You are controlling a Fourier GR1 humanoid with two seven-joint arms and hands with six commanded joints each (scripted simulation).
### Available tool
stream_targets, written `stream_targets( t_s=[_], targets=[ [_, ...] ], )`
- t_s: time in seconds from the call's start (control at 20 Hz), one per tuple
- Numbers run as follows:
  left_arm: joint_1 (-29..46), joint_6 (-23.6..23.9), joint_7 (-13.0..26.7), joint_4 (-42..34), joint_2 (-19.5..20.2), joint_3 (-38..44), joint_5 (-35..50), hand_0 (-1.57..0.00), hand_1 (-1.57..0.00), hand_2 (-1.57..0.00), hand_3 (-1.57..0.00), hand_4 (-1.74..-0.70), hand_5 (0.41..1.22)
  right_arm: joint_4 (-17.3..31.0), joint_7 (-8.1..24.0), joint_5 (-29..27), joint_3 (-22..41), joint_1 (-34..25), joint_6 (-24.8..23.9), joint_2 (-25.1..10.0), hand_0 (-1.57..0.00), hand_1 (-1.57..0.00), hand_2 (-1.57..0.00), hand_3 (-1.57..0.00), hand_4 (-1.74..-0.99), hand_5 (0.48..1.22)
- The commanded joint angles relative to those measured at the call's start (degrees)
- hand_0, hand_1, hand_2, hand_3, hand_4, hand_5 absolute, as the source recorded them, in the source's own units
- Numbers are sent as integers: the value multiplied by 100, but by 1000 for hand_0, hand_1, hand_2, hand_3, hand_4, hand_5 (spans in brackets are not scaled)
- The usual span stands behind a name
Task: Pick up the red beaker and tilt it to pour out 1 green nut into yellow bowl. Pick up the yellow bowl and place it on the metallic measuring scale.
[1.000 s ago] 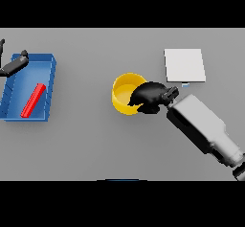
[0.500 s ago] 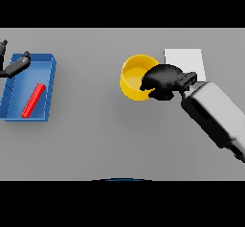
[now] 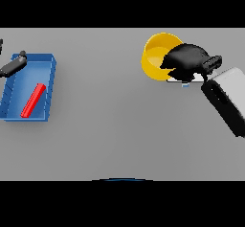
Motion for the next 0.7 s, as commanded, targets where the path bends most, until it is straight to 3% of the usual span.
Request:
stream_targets(
  t_s=[0.0,0.2,0.4,0.65],
  targets=[
    [-1,27,33,-37,-25,-11,1,1,1,1,1,-804,735,172,-59,1,-42,-52,-101,-21,-1571,-1571,-1570,-1239,-1720,1221],
    [28,60,263,-203,7,-11,59,1,1,1,1,-824,759,888,-70,-71,-218,-200,-315,-107,-1571,-1571,-1570,-1205,-1720,1221],
    [42,54,363,-275,98,-4,45,1,1,1,1,-829,774,1730,-368,29,-215,-360,-703,-135,-1571,-1571,-1571,-1168,-1720,1221],
    [9,53,438,-197,58,-10,39,1,1,1,1,-818,756,2822,-458,134,-189,-603,-1149,89,-1571,-1571,-1571,-1308,-1723,1221]
  ],
)
